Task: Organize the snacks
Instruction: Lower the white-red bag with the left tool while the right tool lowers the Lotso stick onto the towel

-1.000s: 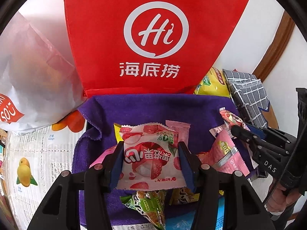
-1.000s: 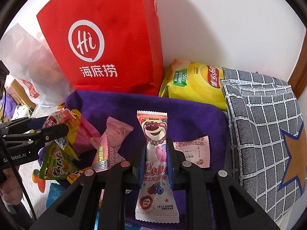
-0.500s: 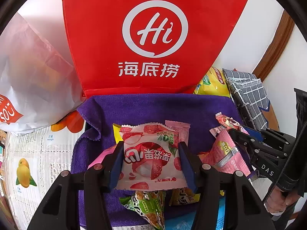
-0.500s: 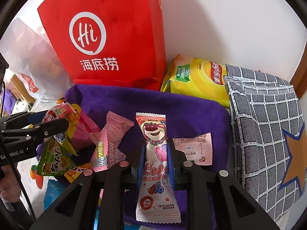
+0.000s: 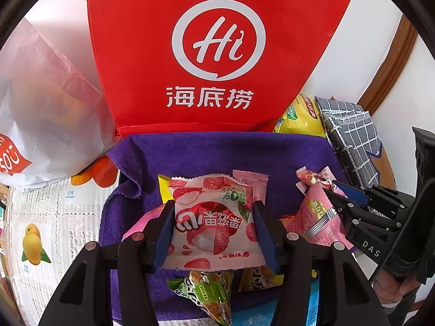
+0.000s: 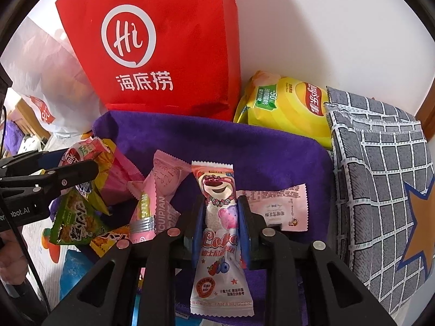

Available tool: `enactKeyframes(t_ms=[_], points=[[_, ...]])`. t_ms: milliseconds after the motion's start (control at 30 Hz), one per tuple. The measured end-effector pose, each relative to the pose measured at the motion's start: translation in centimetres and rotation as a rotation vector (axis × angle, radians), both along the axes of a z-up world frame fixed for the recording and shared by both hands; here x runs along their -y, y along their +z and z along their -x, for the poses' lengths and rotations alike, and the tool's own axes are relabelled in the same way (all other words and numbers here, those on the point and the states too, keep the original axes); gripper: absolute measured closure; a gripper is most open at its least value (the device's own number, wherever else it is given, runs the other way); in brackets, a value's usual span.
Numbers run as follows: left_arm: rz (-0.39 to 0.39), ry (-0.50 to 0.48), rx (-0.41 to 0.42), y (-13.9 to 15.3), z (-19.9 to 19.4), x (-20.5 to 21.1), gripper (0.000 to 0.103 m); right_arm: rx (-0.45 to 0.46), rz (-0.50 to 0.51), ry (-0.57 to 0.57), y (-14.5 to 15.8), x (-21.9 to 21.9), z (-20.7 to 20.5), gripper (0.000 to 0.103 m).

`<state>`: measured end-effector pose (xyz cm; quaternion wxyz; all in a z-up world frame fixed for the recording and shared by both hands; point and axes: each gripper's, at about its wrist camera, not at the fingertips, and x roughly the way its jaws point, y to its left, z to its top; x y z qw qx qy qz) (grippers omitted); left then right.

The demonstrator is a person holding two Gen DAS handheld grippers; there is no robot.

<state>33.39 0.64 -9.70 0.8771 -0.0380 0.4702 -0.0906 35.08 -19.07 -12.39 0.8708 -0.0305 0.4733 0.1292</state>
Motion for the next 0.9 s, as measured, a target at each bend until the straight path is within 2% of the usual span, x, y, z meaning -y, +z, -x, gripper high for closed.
enactKeyframes(t_ms=[233, 300, 400, 467, 533, 767, 900], points=[[-0.007, 0.003, -0.007, 0.2, 0.1, 0.0, 0.049, 0.015, -0.001, 0.004, 0.3, -0.2, 0.2, 0.078], [-0.015, 0.005, -0.006, 0.4, 0.1, 0.0, 0.049, 0.009, -0.018, 0.009, 0.4, -0.1, 0.3, 0.073], [-0.003, -0.002, 0.017, 1.0, 0.5, 0.0, 0.040, 0.009, -0.061, 0.001, 0.8, 0.4, 0.5, 0.069], [-0.007, -0.002, 0.029, 1.3, 0.7, 0.0, 0.036, 0.017, -0.066, -0.007, 1.1, 0.6, 0.7, 0.064], [-0.018, -0.006, 0.034, 1.6, 0.9, 0.2, 0.031, 0.033, -0.064, -0.013, 1.5, 0.6, 1.0, 0.064], [-0.071, -0.005, 0.024, 1.8, 1.1, 0.8, 0.030, 0.059, -0.036, -0.036, 2.7, 0.5, 1.7, 0.061], [-0.060, 0.003, 0.032, 2.2, 1.4, 0.5, 0.030, 0.040, -0.037, -0.060, 3.2, 0.7, 2.1, 0.061]])
